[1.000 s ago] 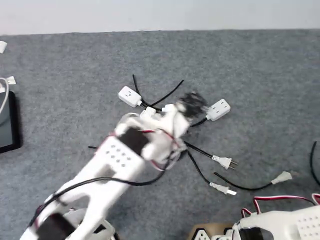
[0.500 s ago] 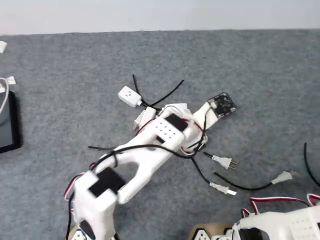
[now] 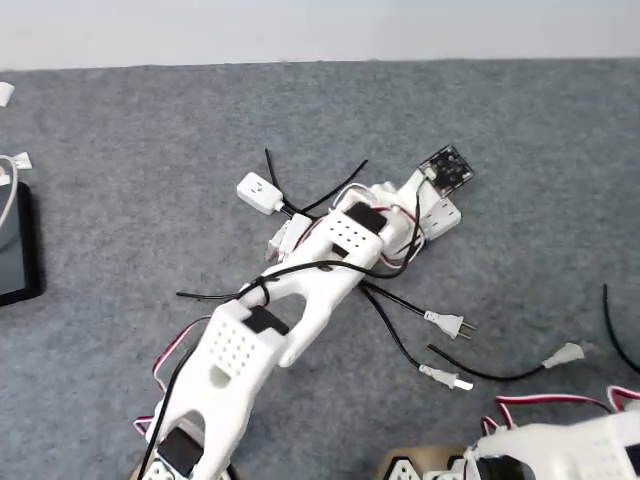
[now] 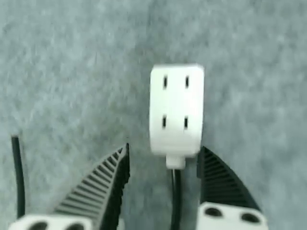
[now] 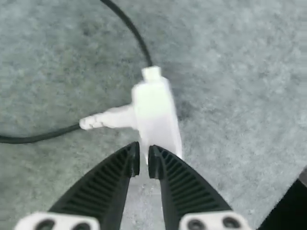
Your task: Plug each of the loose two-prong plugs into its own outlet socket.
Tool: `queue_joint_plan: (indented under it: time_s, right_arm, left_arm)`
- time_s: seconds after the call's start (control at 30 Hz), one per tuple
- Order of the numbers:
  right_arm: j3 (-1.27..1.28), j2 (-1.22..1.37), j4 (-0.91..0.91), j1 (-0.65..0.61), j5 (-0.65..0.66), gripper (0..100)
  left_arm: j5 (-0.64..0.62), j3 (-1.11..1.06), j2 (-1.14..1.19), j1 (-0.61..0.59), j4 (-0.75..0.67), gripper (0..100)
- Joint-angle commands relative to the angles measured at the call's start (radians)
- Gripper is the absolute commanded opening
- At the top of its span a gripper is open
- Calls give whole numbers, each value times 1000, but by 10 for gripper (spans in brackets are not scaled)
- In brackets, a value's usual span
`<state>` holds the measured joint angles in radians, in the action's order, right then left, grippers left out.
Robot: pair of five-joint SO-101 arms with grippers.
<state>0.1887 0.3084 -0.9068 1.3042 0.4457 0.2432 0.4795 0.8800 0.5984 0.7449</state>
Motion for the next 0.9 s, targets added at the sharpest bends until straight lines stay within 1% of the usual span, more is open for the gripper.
queue_joint_plan:
  time_s: [0.0,0.2,0.3,0.37,0.43,0.47,0.6,0.67,0.73,0.8,0.87]
  right_arm:
    - [58,27,8,-25,3,66]
    - [58,27,5,-18,8,66]
    - [58,35,5,-16,8,66]
    - [60,36,5,-18,8,66]
    - [69,35,4,-18,8,66]
    - [75,31,5,-18,8,66]
    - [81,27,4,-27,6,66]
    - [78,25,4,-38,6,66]
    - [75,12,4,-44,5,78]
    - [75,-24,4,-50,-5,95]
    - [75,-73,4,-59,-51,101]
  left_arm:
    - [-11,229,100,-9,-28,146]
    - [-8,478,328,-9,-9,145]
    - [-8,601,419,-8,61,140]
    - [-8,702,471,-8,112,99]
    - [-12,799,517,-8,155,22]
    - [-14,839,540,-8,175,6]
    - [-14,993,606,-8,264,13]
    - [-14,1087,628,-8,325,13]
    - [-18,1190,638,-3,419,13]
    - [-55,1202,609,6,503,13]
    - [-114,1196,539,15,583,12]
